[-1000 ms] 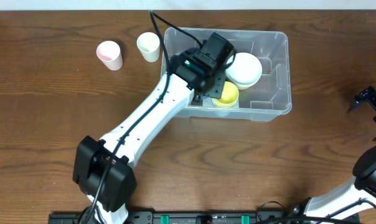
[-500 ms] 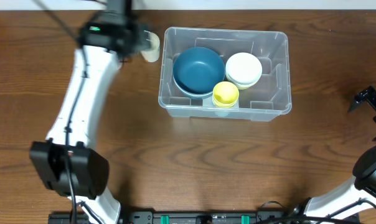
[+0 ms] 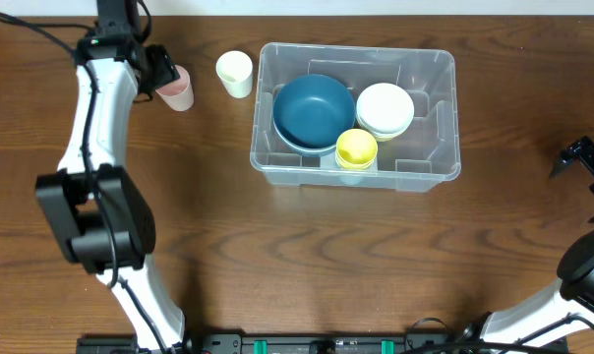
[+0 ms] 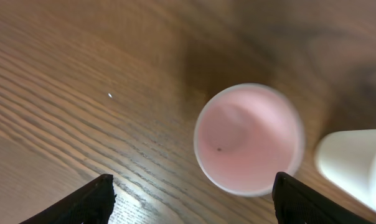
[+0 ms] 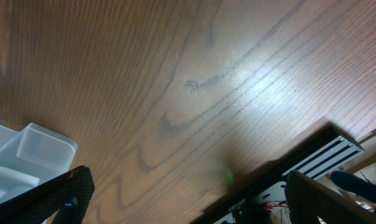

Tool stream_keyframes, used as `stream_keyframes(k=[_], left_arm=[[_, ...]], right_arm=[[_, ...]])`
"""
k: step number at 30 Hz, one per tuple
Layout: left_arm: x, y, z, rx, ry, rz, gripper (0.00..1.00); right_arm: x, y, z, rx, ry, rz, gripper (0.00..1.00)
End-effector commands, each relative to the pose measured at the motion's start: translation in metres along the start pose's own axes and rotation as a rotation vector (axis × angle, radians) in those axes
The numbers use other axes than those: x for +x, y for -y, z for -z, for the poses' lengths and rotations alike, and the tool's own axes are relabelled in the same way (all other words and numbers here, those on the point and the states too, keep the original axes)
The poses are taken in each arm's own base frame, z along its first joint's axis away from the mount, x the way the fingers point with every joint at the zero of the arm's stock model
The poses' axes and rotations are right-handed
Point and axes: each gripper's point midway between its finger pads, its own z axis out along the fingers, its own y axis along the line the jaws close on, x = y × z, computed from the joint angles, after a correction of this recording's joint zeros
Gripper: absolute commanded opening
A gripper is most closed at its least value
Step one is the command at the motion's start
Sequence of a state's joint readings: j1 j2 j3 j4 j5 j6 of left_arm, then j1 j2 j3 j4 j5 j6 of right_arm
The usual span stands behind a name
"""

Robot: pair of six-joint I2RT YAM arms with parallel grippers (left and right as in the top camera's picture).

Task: Pack container
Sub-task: 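Move the left gripper to the pink cup and grasp it, then carry the pink cup over the bin's right front corner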

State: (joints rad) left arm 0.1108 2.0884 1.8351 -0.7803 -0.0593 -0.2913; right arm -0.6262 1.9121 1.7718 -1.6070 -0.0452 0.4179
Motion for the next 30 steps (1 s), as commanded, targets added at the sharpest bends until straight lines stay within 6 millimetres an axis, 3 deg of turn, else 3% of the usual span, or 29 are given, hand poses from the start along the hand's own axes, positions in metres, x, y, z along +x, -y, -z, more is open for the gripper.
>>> stream_keyframes(k=[1,10,17,26,27,30], left_arm=[[0.000,-0.003,-0.011,-0.009,-0.012,0.006,0.81],[0.020,-0.001,-0.038,-0.006,-0.090,0.000,0.81],[0.034,0.008,-0.049,0.050,-0.148,0.001,0.81],[0.042,0.007,-0.063,0.040,-0.179,0.006,0.80],[0.041,0.008,-0.063,0.041,-0.175,0.006,0.75],[0.040,0.008,-0.063,0.043,-0.171,0.006,0.44]], right_arm=[[0.001,0.004,0.007,-0.010,0.022,-0.024,0.99],[0.001,0.004,0.007,-0.010,0.022,-0.024,0.99],[0.001,0.004,0.007,-0.010,0.022,-0.024,0.99],[0.001,0.004,0.007,-0.010,0.022,-0.024,0.99],[0.001,0.004,0.007,-0.010,0.022,-0.024,0.99],[0.001,0.004,0.007,-0.010,0.022,-0.024,0.99]])
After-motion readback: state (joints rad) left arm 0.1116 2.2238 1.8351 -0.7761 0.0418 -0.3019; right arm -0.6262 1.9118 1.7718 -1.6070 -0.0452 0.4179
